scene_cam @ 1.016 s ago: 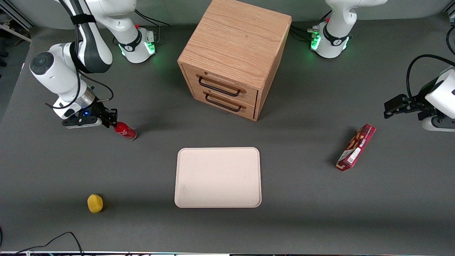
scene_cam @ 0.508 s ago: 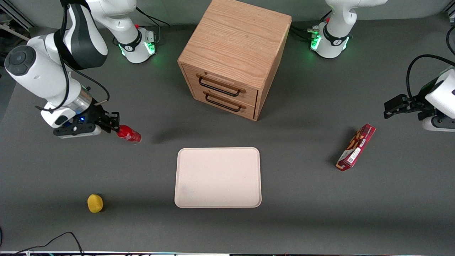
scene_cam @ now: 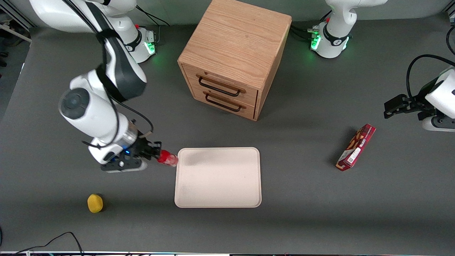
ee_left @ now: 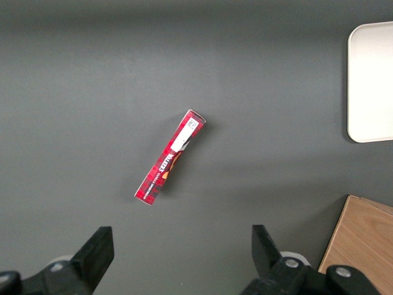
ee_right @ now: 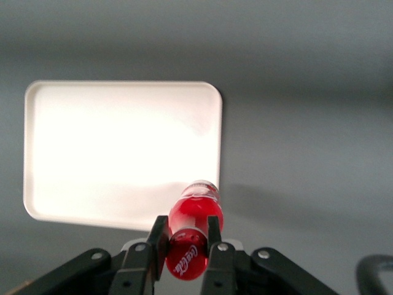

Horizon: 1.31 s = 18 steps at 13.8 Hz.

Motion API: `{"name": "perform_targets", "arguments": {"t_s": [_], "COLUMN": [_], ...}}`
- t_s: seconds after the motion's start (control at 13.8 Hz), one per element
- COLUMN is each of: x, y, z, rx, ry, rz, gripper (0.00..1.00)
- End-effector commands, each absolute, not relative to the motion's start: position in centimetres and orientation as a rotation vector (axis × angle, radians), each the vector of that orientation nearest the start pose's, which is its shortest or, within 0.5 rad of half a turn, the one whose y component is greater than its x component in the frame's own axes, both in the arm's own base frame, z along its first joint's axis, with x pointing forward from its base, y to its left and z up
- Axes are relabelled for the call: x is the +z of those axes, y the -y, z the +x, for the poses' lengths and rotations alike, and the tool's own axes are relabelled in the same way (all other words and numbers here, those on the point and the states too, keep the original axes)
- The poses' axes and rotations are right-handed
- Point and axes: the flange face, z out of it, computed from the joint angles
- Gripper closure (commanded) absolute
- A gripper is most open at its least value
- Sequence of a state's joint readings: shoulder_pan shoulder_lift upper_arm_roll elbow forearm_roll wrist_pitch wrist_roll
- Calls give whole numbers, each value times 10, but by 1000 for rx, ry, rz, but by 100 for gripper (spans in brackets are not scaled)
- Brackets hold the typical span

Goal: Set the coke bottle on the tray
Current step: 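Carry the bottle to the white tray's edge with the right gripper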

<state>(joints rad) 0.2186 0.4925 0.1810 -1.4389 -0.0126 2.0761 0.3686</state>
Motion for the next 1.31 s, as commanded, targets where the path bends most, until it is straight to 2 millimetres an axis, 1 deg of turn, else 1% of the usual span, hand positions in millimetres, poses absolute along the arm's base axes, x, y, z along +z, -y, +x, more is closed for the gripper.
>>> {"name": "perform_targets", "arguments": {"t_s": [0.0,0.07,0.15,0.22,0.44,0.8,1.02,1.16,1.23], "x": [407,399,387,379,361,361,359,349,348], "y": [-283,-283,-281,-283,-285,-282,-273,-265,-264], "z": [707,717,724,728,733,734,737,740,740], "rx": [-218,-235,-245,-283,-311,-319,-323,-313,-313], "ry": [-49,-55,-65,-68,-72,-75,-85,-95,-98], "rz": [-3000,-2999,-2998,-2981,-2966,-2969,-2984,-3005,-3006], "gripper": [96,96,96,96,96,96,96,96,91]}}
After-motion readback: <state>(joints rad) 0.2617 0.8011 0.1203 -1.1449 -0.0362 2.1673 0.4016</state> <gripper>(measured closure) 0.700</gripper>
